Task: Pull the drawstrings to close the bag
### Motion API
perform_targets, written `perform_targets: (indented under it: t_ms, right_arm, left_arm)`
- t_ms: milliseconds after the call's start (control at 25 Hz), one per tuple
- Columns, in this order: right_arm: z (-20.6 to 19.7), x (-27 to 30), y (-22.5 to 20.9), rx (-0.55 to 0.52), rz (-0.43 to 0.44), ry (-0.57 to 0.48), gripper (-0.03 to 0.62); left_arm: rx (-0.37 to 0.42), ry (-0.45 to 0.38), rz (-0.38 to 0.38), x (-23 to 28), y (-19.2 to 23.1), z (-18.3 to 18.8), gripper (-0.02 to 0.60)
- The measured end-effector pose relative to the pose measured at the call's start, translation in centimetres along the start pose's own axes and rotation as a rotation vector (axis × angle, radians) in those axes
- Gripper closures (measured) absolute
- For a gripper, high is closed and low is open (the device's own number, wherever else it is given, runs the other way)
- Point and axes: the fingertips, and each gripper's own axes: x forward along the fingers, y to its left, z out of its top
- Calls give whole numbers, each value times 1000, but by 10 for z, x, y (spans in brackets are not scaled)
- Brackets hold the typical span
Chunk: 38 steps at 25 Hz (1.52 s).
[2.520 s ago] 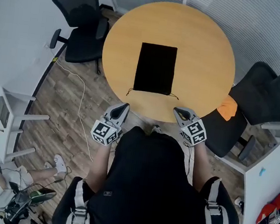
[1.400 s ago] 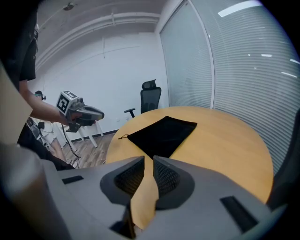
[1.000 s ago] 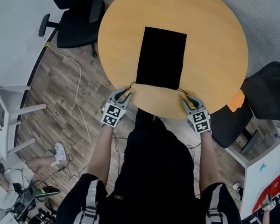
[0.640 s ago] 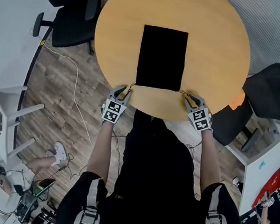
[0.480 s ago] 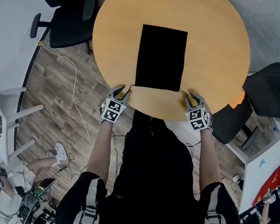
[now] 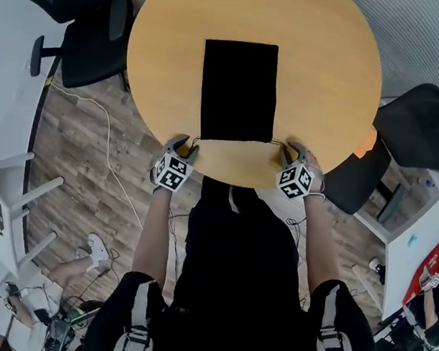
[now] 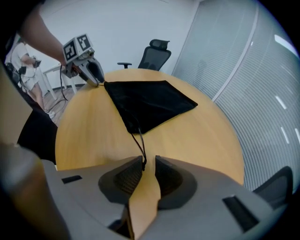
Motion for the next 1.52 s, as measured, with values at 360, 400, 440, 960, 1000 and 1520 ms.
perform_targets:
  t_ms: [360,400,440,960,1000,1520]
  right_arm:
    - [8,12,6,-75,48,40,451]
    - [9,14,8,-93,60,47,451]
    - [9,16,10,-112,75,54,454]
    - [8,19,21,-167,100,98,536]
    - [8,18,21,-166,93,102,536]
    - [6,13,22,-96,51,84,536]
  left_arm:
    - [41,25,7,4,6,7,440]
    - [52,33,3,5,6,7,440]
    - [61,39,0,5,6,7,440]
    - [93,45,-47,9,1,7,480]
    - [90,45,-50,9,0,8,487]
    - [7,44,-13,11,0,9,565]
